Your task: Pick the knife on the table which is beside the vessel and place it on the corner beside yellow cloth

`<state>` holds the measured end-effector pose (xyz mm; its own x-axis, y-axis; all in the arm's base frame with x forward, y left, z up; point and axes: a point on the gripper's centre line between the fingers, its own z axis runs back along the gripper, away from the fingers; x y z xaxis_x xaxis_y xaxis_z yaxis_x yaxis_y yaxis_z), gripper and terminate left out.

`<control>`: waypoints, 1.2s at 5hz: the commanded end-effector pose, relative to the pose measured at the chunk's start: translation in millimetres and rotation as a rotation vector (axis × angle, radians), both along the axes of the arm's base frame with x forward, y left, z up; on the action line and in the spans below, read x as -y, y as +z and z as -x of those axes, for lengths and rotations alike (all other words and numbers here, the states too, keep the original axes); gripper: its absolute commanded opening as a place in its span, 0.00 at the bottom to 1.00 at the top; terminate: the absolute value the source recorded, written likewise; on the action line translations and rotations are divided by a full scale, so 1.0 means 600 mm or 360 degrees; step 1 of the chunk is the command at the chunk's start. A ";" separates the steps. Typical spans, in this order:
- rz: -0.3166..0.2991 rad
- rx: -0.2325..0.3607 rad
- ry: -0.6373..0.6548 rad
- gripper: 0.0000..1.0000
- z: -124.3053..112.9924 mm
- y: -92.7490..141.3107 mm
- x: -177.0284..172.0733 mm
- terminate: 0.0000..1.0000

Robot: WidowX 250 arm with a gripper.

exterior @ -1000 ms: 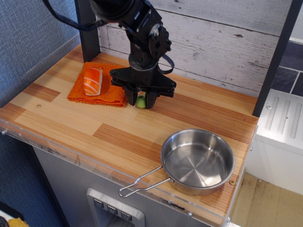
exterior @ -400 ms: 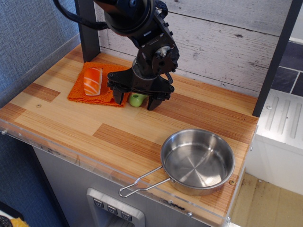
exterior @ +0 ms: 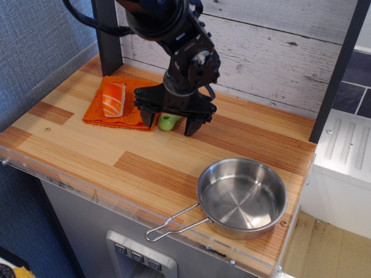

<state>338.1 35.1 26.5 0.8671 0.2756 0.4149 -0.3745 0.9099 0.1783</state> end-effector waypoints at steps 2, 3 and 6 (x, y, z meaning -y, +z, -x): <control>0.0104 0.0368 -0.0069 1.00 0.028 0.148 -0.006 0.00; 0.0104 0.0368 -0.0069 1.00 0.028 0.148 -0.006 0.00; 0.0104 0.0368 -0.0069 1.00 0.028 0.148 -0.006 1.00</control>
